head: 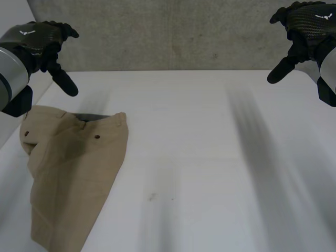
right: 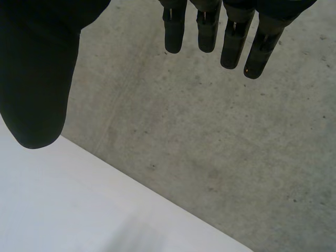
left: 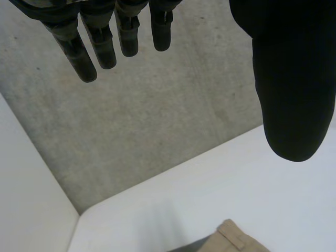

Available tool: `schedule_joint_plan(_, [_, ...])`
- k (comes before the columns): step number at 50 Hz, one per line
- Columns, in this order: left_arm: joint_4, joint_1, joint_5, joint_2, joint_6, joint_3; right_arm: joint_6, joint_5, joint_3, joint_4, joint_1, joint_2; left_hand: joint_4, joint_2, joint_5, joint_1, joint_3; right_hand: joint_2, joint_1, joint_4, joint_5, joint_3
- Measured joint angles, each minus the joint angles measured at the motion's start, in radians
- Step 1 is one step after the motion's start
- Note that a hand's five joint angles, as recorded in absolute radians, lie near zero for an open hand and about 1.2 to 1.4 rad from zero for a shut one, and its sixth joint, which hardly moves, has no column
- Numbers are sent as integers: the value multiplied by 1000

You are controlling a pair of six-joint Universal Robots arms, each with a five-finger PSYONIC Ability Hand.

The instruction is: Fold the shorts.

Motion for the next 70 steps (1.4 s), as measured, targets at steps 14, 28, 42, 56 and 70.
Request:
schedule_joint_plan(14, [3,-4,16,6,-19,-25,-10,57,17,-23,3,8,0,0,0,-3,0,0,0,0,0,0])
schedule_joint_plan(28, [8,-1,13,2,-14,-41,-15,64,28,8,0,40,0,0,0,-3,0,0,0,0,0,0])
schedule_joint_plan(42, [207,0,17,-99,4,-130,-77,3,101,-38,12,35,0,0,0,-3,0,0,0,0,0,0])
schedule_joint_plan(56, [254,36,-103,-451,504,-63,-200,1,146,-88,12,48,90,91,75,109,79,0,0,0,0,0])
schedule_joint_plan(70, [407,149,-209,-611,648,-2,-199,0,151,-101,11,55,903,908,831,885,885,0,0,0,0,0])
